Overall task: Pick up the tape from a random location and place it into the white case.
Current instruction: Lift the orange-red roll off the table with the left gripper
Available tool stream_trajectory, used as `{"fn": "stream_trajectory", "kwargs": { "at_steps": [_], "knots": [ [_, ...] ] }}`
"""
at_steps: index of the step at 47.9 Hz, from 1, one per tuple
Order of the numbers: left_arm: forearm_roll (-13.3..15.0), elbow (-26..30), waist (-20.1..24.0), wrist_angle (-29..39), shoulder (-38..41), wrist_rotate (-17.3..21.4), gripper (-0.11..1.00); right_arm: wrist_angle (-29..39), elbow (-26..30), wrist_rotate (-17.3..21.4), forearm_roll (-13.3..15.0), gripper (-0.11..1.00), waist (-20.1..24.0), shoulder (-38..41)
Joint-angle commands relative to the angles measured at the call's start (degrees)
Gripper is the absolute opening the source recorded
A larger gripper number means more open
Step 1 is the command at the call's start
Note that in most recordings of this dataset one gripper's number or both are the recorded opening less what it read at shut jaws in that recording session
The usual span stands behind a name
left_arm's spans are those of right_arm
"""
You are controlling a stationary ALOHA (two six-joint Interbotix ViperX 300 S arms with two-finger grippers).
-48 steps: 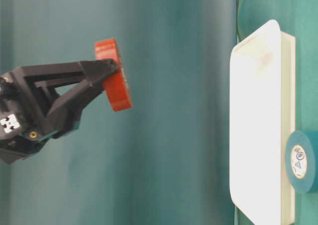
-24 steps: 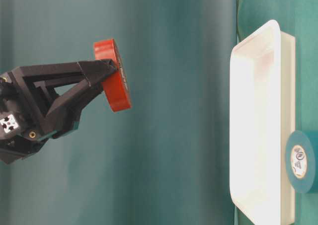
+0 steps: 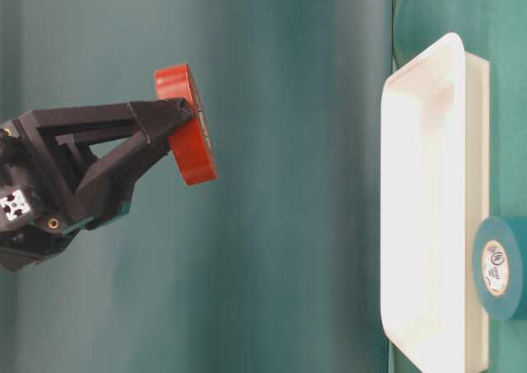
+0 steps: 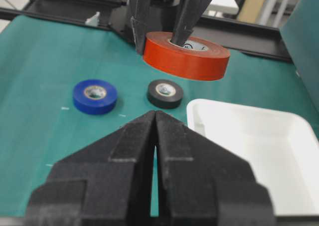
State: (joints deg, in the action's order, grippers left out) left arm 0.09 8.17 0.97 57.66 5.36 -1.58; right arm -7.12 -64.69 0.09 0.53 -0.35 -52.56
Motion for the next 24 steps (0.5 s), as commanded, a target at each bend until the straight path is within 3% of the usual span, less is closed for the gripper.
{"fn": "stream_trajectory", "kwargs": {
  "at_steps": [1,24],
  "knots": [
    [-0.18,1.14,0.09,-0.44,-2.29,0.09,0.25,-0.18,1.58,0.09,0.0,0.0,-0.09,0.35],
    [-0.18,-2.72,0.09,-0.35,-4.92,0.0,0.25,0.18,1.67,0.09,0.0,0.0,0.0,0.44]
  ]
}}
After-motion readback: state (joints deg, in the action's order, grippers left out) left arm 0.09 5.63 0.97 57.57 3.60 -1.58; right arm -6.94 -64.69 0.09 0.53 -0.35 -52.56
